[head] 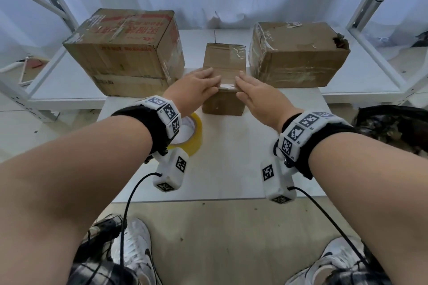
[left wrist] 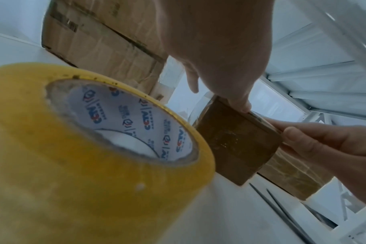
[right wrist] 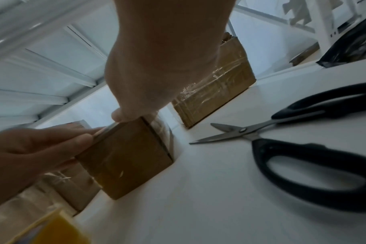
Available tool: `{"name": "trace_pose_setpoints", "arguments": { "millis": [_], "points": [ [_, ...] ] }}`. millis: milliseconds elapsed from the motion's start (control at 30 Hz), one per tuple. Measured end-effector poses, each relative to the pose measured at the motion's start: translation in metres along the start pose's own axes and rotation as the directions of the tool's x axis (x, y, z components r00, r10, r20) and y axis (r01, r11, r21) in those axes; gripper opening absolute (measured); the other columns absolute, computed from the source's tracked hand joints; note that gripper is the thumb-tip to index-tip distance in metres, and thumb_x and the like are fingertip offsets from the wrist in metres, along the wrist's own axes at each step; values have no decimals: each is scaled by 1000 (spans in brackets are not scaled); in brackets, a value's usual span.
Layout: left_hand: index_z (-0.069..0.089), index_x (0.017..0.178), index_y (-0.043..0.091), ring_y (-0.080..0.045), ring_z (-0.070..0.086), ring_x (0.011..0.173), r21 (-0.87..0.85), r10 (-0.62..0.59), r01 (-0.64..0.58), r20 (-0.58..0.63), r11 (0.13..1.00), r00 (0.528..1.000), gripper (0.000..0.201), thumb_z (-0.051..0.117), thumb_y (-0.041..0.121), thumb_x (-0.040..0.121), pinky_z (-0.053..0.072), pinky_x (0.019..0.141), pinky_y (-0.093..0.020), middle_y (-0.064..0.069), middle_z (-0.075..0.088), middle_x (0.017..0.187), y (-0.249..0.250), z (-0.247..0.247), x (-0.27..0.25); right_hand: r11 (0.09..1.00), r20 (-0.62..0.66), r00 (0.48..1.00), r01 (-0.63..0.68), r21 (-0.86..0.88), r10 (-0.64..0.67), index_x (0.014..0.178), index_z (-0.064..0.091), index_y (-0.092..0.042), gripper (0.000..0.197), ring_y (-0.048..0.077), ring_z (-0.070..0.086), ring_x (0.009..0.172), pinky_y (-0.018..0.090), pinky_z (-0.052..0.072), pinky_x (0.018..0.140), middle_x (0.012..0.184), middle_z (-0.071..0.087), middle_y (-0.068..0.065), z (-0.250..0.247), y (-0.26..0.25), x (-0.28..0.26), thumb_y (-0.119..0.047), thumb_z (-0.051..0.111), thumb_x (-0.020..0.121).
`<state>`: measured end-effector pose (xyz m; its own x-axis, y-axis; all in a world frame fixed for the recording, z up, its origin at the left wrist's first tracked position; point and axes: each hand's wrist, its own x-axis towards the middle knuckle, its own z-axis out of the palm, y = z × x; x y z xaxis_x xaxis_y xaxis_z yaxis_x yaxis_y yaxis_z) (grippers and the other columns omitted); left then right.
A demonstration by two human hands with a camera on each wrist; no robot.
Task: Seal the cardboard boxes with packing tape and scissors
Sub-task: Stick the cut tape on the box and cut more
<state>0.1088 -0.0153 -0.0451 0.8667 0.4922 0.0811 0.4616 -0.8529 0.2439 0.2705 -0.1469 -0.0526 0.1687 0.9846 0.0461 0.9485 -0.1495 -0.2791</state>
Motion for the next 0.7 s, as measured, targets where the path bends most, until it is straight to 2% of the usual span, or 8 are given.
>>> {"name": "trace_pose_setpoints", "arguments": {
  "millis": [100, 167, 233, 300, 400, 567, 700],
  "points": [
    [54, 136, 16, -27, 31, 140, 26, 11, -9, -59, 1000, 998, 41, 43, 34, 101, 23, 115, -39, -9, 39, 150, 6, -3, -1, 1000, -92, 995, -20, 16, 22, 144, 42, -11, 47, 23, 37, 139, 33, 30, 112, 154, 33, 7, -3, 4, 0, -33, 35, 104],
    [58, 132, 19, -26, 29, 141, 4, 3, -3, -87, 1000, 996, 41, 42, 40, 100, 22, 116, -41, -7, 37, 152, 14, -4, 0, 998, -161, 986, -42, 49, 50, 138, 49, -10, 46, 24, 39, 137, 35, 30, 111, 151, 38, 9, -3, -2, 6, -36, 36, 103],
    [56, 133, 28, -27, 25, 142, -58, -8, 4, -69, 998, 998, 38, 40, 40, 100, 20, 116, -41, -4, 31, 155, 23, 0, 5, 994, -173, 982, -62, 89, 77, 142, 45, -9, 47, 25, 29, 142, 35, 23, 115, 154, 33, 11, 0, -11, 14, -35, 34, 104],
    [53, 136, 30, -29, 25, 142, -57, -9, 7, -32, 998, 999, 37, 41, 35, 102, 18, 116, -38, -6, 30, 155, 28, 4, 10, 990, -116, 988, -85, 111, 98, 146, 36, -8, 48, 24, 23, 145, 34, 20, 116, 157, 25, 10, 4, -14, 18, -32, 31, 105],
    [55, 135, 22, -27, 27, 142, -73, -44, 43, -18, 996, 999, 38, 46, 32, 100, 19, 116, -34, -9, 30, 155, 24, 2, 11, 994, -74, 993, -93, 53, 97, 149, 31, -11, 49, 23, 30, 142, 33, 30, 110, 159, 22, 5, 7, -10, 16, -32, 32, 104],
    [59, 131, 15, -26, 35, 138, -117, -32, 26, -42, 993, 999, 36, 53, 26, 97, 25, 115, -33, -10, 33, 153, 8, -1, 2, 995, -68, 997, -35, -97, 28, 147, 35, -10, 45, 25, 39, 137, 33, 33, 107, 156, 28, 8, 0, -3, 12, -23, 38, 104],
    [60, 129, 7, -25, 40, 134, -53, -18, 17, -18, 998, 1000, 34, 52, 17, 97, 28, 112, -29, -13, 34, 151, 4, -7, -2, 993, -65, 997, -41, -115, 34, 139, 47, -6, 39, 28, 45, 133, 33, 34, 107, 151, 37, 12, -5, -6, 12, -20, 41, 103]
  ]
}}
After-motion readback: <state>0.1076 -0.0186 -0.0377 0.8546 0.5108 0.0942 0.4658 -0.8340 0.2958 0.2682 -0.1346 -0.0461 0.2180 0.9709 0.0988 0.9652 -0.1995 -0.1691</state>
